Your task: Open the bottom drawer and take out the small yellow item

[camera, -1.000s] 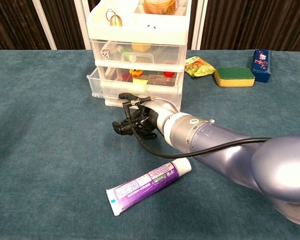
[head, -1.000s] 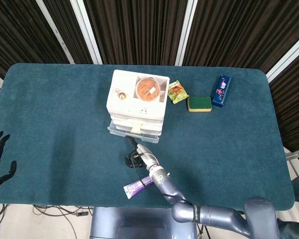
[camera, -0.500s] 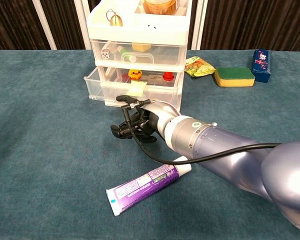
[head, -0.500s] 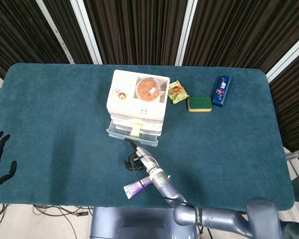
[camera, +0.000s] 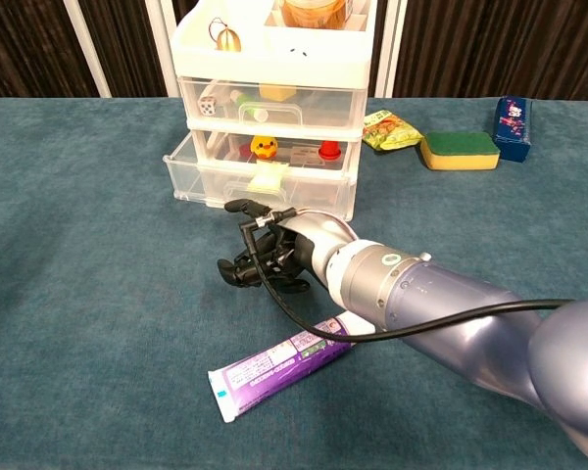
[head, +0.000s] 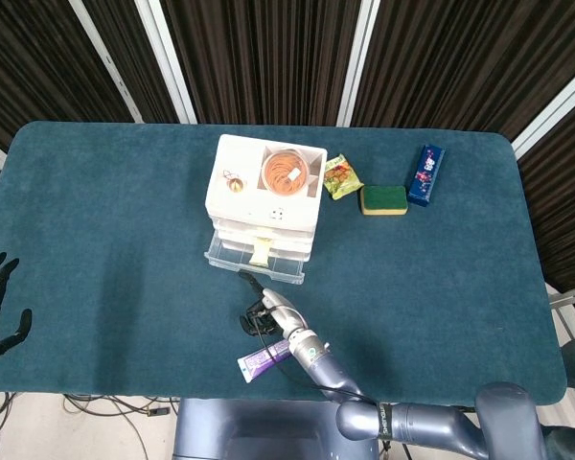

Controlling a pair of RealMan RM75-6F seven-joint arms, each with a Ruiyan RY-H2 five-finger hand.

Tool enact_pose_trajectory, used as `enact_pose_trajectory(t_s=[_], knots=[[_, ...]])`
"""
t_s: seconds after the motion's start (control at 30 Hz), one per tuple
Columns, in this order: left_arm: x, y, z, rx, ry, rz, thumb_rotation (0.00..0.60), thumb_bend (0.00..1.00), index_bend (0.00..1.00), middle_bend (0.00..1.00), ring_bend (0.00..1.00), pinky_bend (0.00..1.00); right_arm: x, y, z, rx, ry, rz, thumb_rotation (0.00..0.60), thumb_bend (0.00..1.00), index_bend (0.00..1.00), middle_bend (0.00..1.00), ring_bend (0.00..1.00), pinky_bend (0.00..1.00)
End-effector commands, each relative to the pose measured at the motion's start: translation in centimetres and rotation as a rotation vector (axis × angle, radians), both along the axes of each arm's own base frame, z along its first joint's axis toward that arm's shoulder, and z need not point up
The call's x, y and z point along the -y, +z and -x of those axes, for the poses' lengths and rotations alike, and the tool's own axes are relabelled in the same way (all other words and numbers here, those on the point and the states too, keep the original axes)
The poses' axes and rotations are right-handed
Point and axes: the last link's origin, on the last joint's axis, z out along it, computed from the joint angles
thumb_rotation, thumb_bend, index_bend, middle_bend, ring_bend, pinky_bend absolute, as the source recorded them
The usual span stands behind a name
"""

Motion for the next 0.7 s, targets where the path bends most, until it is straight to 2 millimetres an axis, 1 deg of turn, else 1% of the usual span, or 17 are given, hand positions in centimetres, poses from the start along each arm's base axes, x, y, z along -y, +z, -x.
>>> enact_pose_trajectory(t_s=[0.03, 0.17, 0.3, 0.43, 0.7], knots=[[0.0, 0.0, 0.0, 0.000, 0.000, -0.001, 0.600, 0.44, 0.05, 0.00, 0.00, 0.00, -0.4, -0.1, 0.0, 0.003, 0.008, -0.007, 0.600, 0.55, 0.03, 0.83, 0.96, 1.00], [0.0, 0.0, 0.0, 0.002, 0.000, -0.001, 0.600, 0.44, 0.05, 0.00, 0.00, 0.00, -0.6, 0.1, 0.0, 0.006, 0.013, -0.006, 0.600, 0.55, 0.03, 0.83, 0.96, 1.00], [-0.1, 0.0, 0.0, 0.002, 0.003, 0.002, 0.600, 0.44, 0.05, 0.00, 0.00, 0.00, -0.8, 0.7, -0.1, 0.010, 0.031, 0.005, 0.600, 0.55, 0.03, 0.84, 0.96, 1.00], [-0.1, 0.0, 0.0, 0.001, 0.002, 0.005, 0.600, 0.44, 0.05, 0.00, 0.00, 0.00, -0.9, 1.8, -0.2, 0.002, 0.052, 0.039, 0.600, 0.55, 0.03, 0.84, 0.96, 1.00], [0.0, -0.1, 0.0, 0.002, 0.000, 0.006, 0.600, 0.44, 0.05, 0.00, 0.00, 0.00, -1.0, 4.4, -1.1, -0.014, 0.102, 0.110, 0.600, 0.55, 0.03, 0.84, 0.96, 1.00]])
